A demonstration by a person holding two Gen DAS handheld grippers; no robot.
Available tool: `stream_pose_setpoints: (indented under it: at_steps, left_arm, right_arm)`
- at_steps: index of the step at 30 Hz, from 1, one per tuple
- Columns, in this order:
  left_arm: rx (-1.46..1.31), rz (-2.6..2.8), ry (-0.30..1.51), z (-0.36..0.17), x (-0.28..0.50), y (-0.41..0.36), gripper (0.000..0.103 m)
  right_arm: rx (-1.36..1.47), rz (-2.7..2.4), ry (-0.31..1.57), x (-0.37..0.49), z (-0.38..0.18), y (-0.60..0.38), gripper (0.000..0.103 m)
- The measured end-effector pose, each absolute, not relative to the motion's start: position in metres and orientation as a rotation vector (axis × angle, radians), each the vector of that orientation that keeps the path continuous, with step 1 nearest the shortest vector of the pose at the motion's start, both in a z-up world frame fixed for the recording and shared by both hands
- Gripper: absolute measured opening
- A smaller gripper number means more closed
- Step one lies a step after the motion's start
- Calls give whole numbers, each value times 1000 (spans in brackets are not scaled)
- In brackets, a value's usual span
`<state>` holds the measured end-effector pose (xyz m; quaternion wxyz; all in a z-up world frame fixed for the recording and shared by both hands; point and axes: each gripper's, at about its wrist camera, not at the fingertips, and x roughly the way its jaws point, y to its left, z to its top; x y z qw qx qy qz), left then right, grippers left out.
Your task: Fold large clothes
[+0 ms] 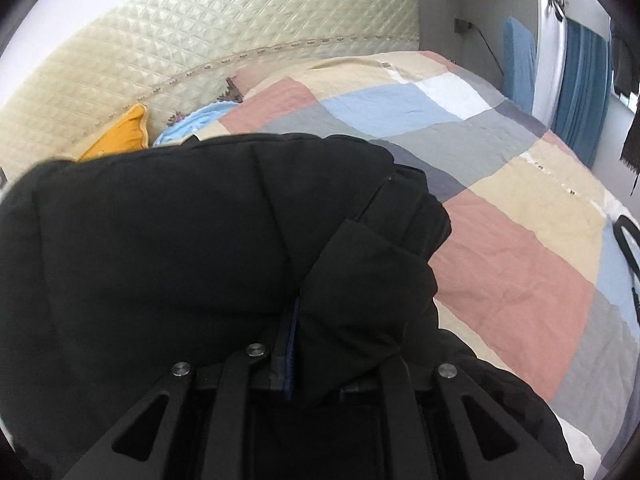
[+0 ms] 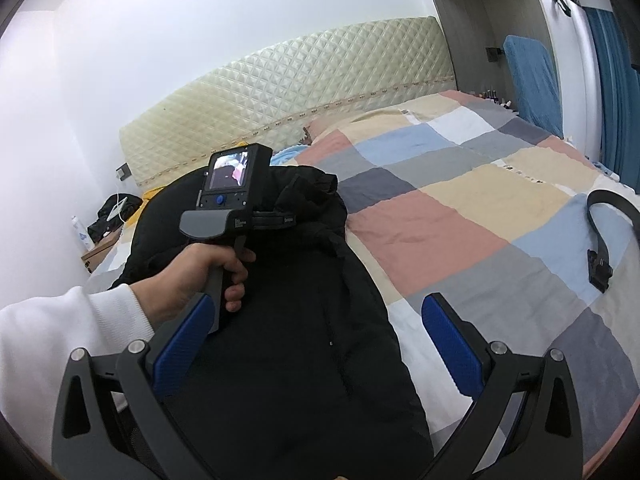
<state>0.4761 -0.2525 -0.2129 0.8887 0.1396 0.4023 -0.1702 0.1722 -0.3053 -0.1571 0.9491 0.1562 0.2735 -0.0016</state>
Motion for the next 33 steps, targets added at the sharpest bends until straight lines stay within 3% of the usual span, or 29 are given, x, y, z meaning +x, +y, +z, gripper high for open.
stream_pose_setpoints:
  at_steps: [2,5,10,33]
  left_arm:
    - [335,-333,832,-208,470,-255,16]
    - [350,-328,862,-199,461,-252,27]
    - [278,-287,856,-169,450,-231,61]
    - [20,-302,512,53,281,-100,61]
  right_arm:
    - [313,-22,554,171,-157,-308,103]
    - [311,-34,548,169,-157,-308,103]
    - [285,-22,532,167,-154,-303,103]
    - [270,38,416,124,-123,-298,103]
